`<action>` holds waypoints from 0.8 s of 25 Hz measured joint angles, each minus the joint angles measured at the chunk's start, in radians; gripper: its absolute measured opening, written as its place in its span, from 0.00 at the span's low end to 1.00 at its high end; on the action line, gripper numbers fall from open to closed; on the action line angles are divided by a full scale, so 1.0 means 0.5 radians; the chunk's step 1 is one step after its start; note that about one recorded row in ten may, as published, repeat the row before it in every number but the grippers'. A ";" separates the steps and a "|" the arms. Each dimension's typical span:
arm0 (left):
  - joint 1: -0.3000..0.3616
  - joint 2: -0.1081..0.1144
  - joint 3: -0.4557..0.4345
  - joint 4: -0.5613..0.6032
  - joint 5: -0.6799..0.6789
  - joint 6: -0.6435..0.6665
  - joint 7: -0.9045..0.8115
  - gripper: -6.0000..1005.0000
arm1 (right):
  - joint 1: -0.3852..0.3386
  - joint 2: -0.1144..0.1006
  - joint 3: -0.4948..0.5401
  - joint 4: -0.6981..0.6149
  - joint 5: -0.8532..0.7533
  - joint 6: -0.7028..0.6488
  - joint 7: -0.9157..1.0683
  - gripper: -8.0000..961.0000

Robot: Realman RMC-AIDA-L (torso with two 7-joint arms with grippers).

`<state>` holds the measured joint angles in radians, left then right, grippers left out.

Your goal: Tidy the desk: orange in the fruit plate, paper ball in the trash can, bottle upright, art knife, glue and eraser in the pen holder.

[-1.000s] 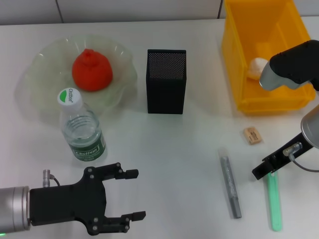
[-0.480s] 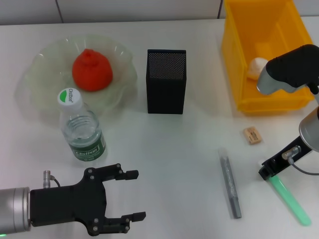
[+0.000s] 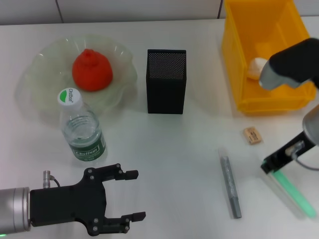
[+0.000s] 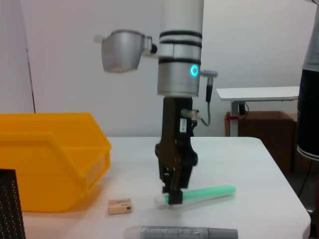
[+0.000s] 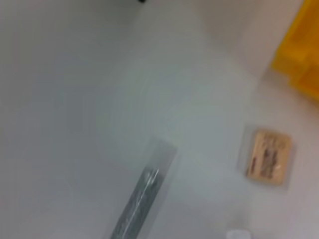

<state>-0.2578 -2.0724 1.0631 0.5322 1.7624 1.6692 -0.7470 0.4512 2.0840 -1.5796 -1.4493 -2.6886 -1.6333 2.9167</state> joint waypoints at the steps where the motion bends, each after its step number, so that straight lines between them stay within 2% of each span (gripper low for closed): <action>1: 0.000 0.000 0.000 0.000 0.000 0.001 0.000 0.77 | -0.015 -0.002 0.047 -0.112 0.002 -0.050 -0.010 0.20; 2: 0.000 0.000 0.000 0.000 0.000 0.001 0.000 0.77 | -0.015 -0.002 0.047 -0.112 0.002 -0.050 -0.010 0.20; 3: 0.000 0.000 0.000 0.000 0.000 -0.001 0.000 0.77 | -0.040 -0.003 0.155 -0.283 0.024 -0.102 -0.038 0.19; 4: 0.000 0.000 0.000 0.000 0.000 -0.001 0.000 0.77 | -0.040 -0.003 0.155 -0.283 0.024 -0.102 -0.038 0.19; 5: 0.000 0.000 0.000 0.000 0.000 -0.003 0.000 0.77 | -0.051 -0.001 0.221 -0.369 0.052 -0.120 -0.057 0.19; 6: 0.000 0.000 0.000 0.000 0.000 -0.006 0.000 0.77 | -0.070 0.000 0.370 -0.540 0.154 -0.121 -0.097 0.19; 8: 0.000 0.000 0.000 0.000 0.000 -0.007 0.000 0.77 | -0.081 0.001 0.507 -0.678 0.282 -0.080 -0.138 0.19; 9: -0.001 0.000 0.000 0.000 0.000 -0.007 0.000 0.77 | -0.081 0.001 0.507 -0.678 0.282 -0.080 -0.138 0.19; 11: -0.004 0.000 0.000 0.000 0.000 -0.008 0.000 0.77 | -0.108 0.002 0.686 -0.811 0.524 0.098 -0.250 0.19; 13: -0.004 0.000 0.000 0.000 0.000 -0.009 0.000 0.77 | -0.122 0.003 0.719 -0.822 0.614 0.193 -0.301 0.20; 15: -0.004 -0.001 0.000 -0.002 0.000 -0.009 0.000 0.77 | -0.171 0.006 0.750 -0.787 0.872 0.471 -0.481 0.20; 16: -0.008 -0.001 0.000 -0.018 0.000 -0.014 0.000 0.77 | -0.220 0.007 0.739 -0.678 1.164 0.765 -0.734 0.20; 17: -0.011 0.000 0.000 -0.026 0.000 -0.016 0.001 0.77 | -0.239 0.007 0.724 -0.596 1.326 0.904 -0.888 0.20; 20: -0.014 0.001 0.000 -0.039 0.000 -0.019 0.012 0.77 | -0.240 0.007 0.680 -0.389 1.640 1.113 -1.221 0.20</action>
<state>-0.2650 -2.0721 1.0629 0.5127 1.7625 1.6595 -0.7412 0.3310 2.0875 -1.2394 -1.6439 -1.8686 -1.0767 2.3063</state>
